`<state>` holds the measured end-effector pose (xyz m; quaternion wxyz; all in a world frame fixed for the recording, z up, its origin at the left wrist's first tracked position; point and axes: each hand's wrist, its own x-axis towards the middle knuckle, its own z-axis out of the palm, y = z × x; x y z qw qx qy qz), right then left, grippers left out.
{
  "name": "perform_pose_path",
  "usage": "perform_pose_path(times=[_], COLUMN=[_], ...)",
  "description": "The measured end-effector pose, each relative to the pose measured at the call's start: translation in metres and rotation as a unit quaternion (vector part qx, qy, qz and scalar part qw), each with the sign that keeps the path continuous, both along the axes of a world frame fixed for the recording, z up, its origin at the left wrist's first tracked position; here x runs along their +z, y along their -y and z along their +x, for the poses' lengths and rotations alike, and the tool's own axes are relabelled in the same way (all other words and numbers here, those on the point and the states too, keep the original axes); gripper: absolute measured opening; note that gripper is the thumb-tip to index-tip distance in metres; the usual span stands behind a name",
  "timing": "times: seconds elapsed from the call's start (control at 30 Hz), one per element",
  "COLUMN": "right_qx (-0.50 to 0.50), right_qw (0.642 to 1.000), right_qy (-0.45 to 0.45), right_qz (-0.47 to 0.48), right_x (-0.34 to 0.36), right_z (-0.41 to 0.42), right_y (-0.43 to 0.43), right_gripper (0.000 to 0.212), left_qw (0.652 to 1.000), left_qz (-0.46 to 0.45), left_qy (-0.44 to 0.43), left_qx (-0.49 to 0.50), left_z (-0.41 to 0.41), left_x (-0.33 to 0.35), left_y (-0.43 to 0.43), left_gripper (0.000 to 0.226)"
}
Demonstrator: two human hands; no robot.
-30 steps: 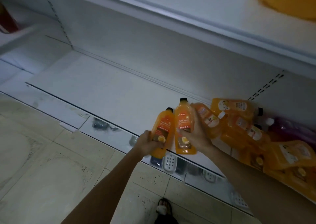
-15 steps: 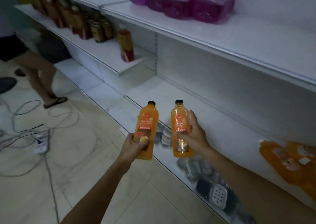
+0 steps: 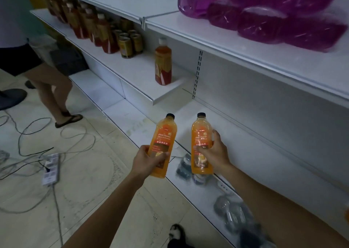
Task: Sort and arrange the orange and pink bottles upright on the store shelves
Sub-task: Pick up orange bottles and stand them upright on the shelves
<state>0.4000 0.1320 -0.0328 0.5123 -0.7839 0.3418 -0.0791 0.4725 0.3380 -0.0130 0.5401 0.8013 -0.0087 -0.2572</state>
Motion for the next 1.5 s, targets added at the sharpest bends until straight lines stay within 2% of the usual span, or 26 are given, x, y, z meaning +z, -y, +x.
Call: perform_pose_path(times=[0.07, 0.27, 0.4, 0.53, 0.6, 0.67, 0.73, 0.8, 0.87, 0.93, 1.07, 1.27, 1.4, 1.5], right_qx=[-0.019, -0.1, -0.151, -0.155, -0.134, -0.121, -0.142, -0.168, -0.185, -0.198, -0.23, -0.29, -0.356, -0.414], right_qw=[0.999, 0.991, 0.983, 0.979, 0.973, 0.95, 0.951, 0.96, 0.966, 0.964, 0.954, 0.942, 0.917, 0.889], right_qy=[-0.026, -0.083, -0.099, -0.129, -0.182, -0.256, -0.253, -0.214, -0.182, -0.178, -0.187, -0.151, -0.151, -0.156], right_qz=[0.0, 0.034, 0.036, 0.033, -0.037, -0.132, -0.107, -0.058, -0.016, 0.002, -0.037, -0.073, -0.099, -0.119], right_x=[-0.012, -0.046, -0.062, -0.079, -0.085, -0.086, -0.087, -0.091, -0.087, -0.078, -0.051, 0.021, 0.062, 0.084], right_z=[0.028, 0.084, 0.107, 0.126, 0.133, 0.142, 0.153, 0.163, 0.164, 0.155, 0.118, 0.042, -0.033, -0.103], right_y=[0.017, 0.047, 0.054, 0.056, 0.058, 0.061, 0.061, 0.059, 0.057, 0.056, 0.059, 0.055, 0.05, 0.04], right_gripper=[0.071, 0.07, 0.06, 0.056, 0.056, 0.06, 0.063, 0.062, 0.06, 0.058, 0.063, 0.069, 0.071, 0.072], left_qw=[1.0, 0.995, 0.979, 0.96, 0.953, 0.931, 0.912, 0.915, 0.923, 0.921, 0.883, 0.84, 0.778, 0.749], left_qz=[0.015, 0.08, 0.156, 0.186, 0.188, 0.235, 0.262, 0.224, 0.195, 0.201, 0.19, 0.101, 0.074, 0.055], left_qy=[-0.01, -0.015, 0.023, 0.047, 0.067, 0.114, 0.122, 0.083, 0.07, 0.116, 0.21, 0.207, 0.248, 0.251], left_qx=[-0.007, -0.052, -0.13, -0.203, -0.227, -0.256, -0.292, -0.324, -0.323, -0.313, -0.375, -0.491, -0.572, -0.611], left_z=[0.031, 0.103, 0.137, 0.163, 0.174, 0.186, 0.198, 0.206, 0.21, 0.213, 0.205, 0.155, 0.099, 0.046], left_x=[-0.015, -0.052, -0.07, -0.087, -0.097, -0.104, -0.106, -0.104, -0.099, -0.091, -0.058, 0.005, 0.038, 0.053], left_y=[0.018, 0.064, 0.093, 0.115, 0.122, 0.129, 0.136, 0.144, 0.147, 0.146, 0.151, 0.169, 0.181, 0.191], left_gripper=[0.067, 0.067, 0.067, 0.063, 0.065, 0.067, 0.07, 0.079, 0.077, 0.072, 0.062, 0.056, 0.055, 0.052])
